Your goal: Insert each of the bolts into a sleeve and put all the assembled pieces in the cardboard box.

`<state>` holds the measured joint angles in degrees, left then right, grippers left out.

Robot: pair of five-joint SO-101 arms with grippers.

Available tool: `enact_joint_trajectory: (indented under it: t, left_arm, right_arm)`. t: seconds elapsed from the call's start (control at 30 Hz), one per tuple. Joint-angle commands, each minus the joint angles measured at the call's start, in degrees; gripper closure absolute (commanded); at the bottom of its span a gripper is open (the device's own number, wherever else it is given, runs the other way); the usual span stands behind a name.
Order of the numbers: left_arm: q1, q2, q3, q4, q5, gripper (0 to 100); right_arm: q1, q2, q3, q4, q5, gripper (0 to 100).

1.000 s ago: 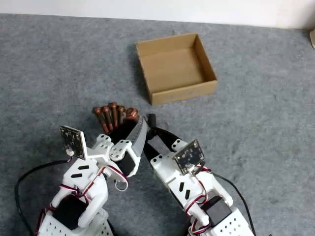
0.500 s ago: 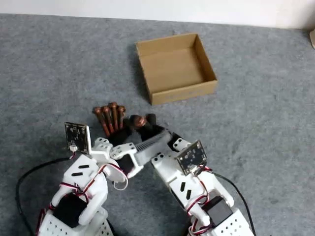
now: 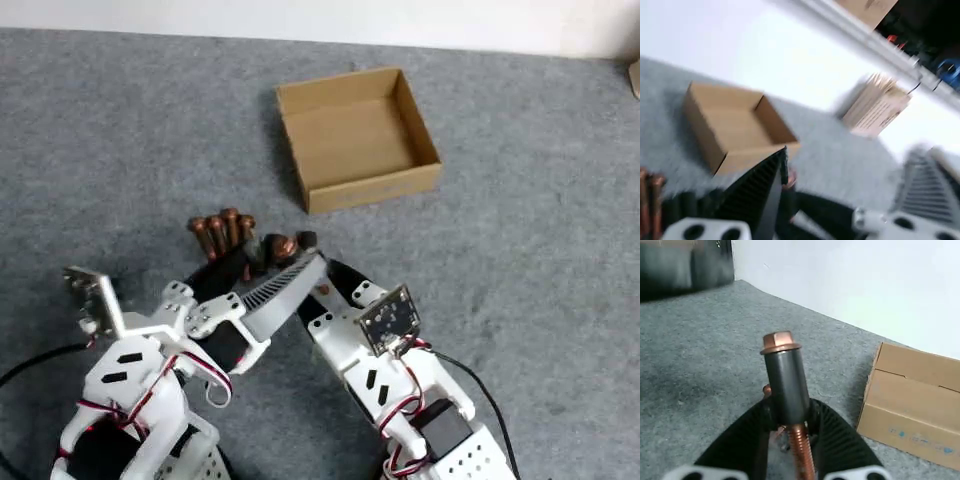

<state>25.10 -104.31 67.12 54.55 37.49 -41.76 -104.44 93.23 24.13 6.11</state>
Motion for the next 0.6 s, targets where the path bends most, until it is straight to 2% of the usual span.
enact_joint_trajectory:
  t: [0.0,0.07,0.13,0.27,0.4,0.57]
  left_arm:
    - [-4.0,0.48,-0.04,4.22,-7.3,86]
    - [-8.22,0.4,1.63,3.87,-17.23,99]
    - [-12.35,0.75,2.33,3.87,-26.2,97]
    - [-18.59,0.92,3.47,3.6,-21.71,99]
    - [-22.64,0.92,7.34,-0.62,-17.32,99]
    - [-25.27,0.92,10.77,-3.87,-17.49,99]
  right_arm:
    - [0.75,-0.75,-0.4,-2.15,0.53,99.4]
    - [0.84,-0.75,-0.4,-2.07,0.44,99.4]
    - [0.92,-0.75,-0.4,-1.89,0.44,99.4]
    - [3.56,-0.66,-0.66,-1.8,0.35,99.4]
    - [8.22,3.91,-3.82,0.4,0.35,99.5]
    - [14.02,28.35,-24.31,1.19,0.53,99.5]
